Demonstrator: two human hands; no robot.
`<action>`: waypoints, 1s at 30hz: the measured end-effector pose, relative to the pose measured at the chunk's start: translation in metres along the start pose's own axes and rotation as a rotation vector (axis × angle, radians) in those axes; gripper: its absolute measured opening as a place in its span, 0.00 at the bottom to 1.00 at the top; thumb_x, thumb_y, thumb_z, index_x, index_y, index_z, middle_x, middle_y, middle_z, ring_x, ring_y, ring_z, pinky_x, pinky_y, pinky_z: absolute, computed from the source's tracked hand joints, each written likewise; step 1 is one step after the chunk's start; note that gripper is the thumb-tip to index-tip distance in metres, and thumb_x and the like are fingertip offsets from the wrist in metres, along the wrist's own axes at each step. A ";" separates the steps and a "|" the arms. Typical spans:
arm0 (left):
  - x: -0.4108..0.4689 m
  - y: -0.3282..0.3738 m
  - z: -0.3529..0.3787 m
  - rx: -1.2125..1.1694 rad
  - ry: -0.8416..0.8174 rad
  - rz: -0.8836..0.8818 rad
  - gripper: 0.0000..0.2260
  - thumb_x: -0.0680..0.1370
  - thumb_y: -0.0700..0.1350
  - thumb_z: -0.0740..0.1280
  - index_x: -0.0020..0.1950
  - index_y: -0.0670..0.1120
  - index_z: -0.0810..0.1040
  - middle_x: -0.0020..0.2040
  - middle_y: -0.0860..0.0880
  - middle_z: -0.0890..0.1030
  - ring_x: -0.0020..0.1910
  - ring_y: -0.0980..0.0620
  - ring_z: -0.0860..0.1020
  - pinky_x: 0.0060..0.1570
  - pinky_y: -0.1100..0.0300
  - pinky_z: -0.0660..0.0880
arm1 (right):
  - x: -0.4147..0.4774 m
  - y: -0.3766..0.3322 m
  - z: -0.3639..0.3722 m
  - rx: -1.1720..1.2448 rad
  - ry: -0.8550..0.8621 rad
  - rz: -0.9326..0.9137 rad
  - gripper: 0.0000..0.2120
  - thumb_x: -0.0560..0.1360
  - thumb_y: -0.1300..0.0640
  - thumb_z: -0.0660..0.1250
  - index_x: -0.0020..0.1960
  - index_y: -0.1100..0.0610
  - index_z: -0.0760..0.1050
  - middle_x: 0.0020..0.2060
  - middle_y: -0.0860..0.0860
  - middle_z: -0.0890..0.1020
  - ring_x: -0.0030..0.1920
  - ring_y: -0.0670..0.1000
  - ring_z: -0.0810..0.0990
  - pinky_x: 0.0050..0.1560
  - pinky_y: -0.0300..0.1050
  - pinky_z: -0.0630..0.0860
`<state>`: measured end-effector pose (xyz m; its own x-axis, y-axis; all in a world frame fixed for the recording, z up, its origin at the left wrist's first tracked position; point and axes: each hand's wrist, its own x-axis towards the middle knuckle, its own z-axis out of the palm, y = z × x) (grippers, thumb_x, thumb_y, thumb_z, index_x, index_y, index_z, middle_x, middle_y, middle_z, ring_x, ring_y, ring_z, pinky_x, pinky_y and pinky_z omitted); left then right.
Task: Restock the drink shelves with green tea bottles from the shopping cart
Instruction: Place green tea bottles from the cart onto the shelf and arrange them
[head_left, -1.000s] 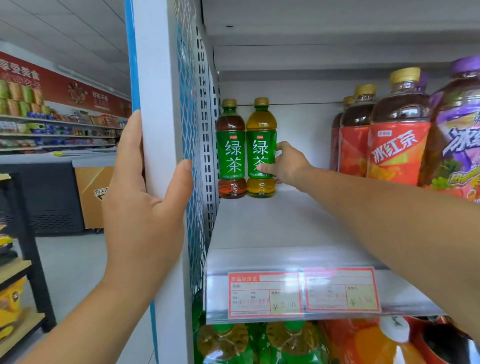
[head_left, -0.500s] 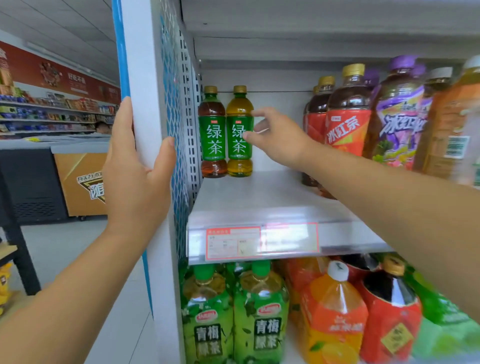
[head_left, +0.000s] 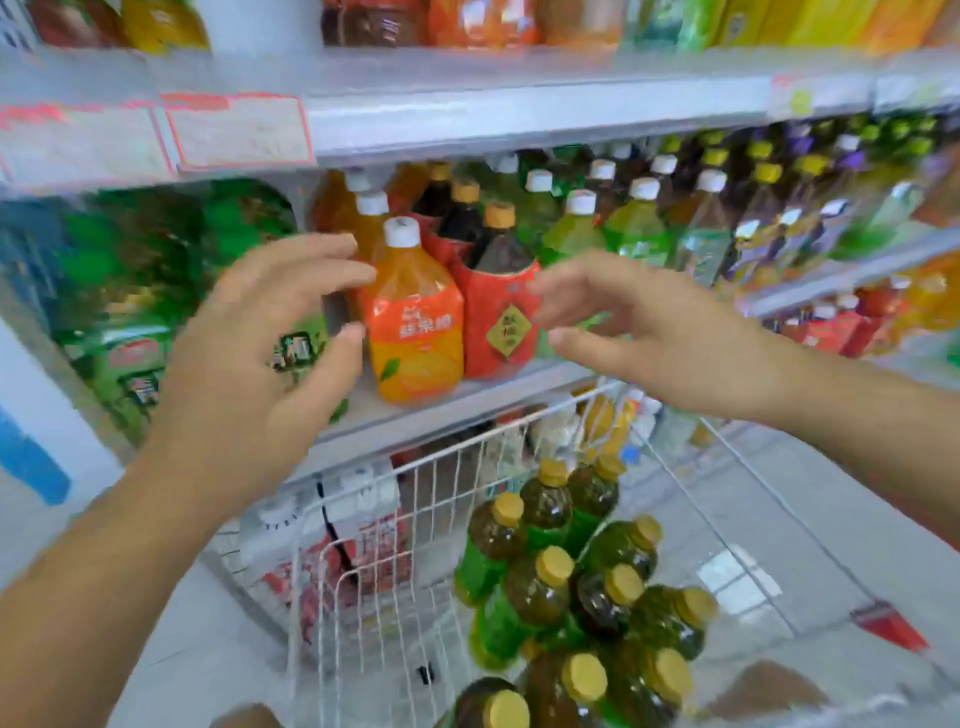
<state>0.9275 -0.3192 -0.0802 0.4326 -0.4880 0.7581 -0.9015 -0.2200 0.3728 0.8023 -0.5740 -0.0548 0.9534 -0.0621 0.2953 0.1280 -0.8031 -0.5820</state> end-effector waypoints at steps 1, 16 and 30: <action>-0.012 0.003 0.020 -0.050 -0.121 -0.054 0.14 0.78 0.48 0.63 0.63 0.49 0.78 0.65 0.55 0.74 0.63 0.56 0.74 0.63 0.48 0.73 | -0.012 0.014 0.006 0.011 -0.063 0.066 0.13 0.75 0.56 0.68 0.59 0.50 0.74 0.50 0.47 0.81 0.51 0.44 0.80 0.52 0.45 0.77; -0.105 -0.038 0.171 -0.223 -0.877 -0.499 0.21 0.78 0.49 0.69 0.71 0.55 0.70 0.68 0.55 0.74 0.65 0.57 0.71 0.66 0.56 0.69 | -0.067 0.085 0.124 -0.136 -0.711 0.339 0.29 0.72 0.45 0.71 0.70 0.47 0.67 0.60 0.48 0.75 0.54 0.45 0.72 0.54 0.42 0.69; -0.112 -0.049 0.174 -0.480 -0.958 -0.813 0.33 0.74 0.44 0.74 0.75 0.56 0.63 0.66 0.55 0.73 0.64 0.54 0.72 0.61 0.62 0.69 | -0.078 0.085 0.152 -0.136 -0.601 0.384 0.33 0.67 0.43 0.76 0.65 0.47 0.61 0.49 0.44 0.73 0.47 0.48 0.74 0.45 0.44 0.72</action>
<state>0.9211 -0.4007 -0.2766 0.4803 -0.7988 -0.3624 -0.2164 -0.5083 0.8336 0.7805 -0.5472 -0.2425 0.9148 -0.0498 -0.4008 -0.2440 -0.8590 -0.4500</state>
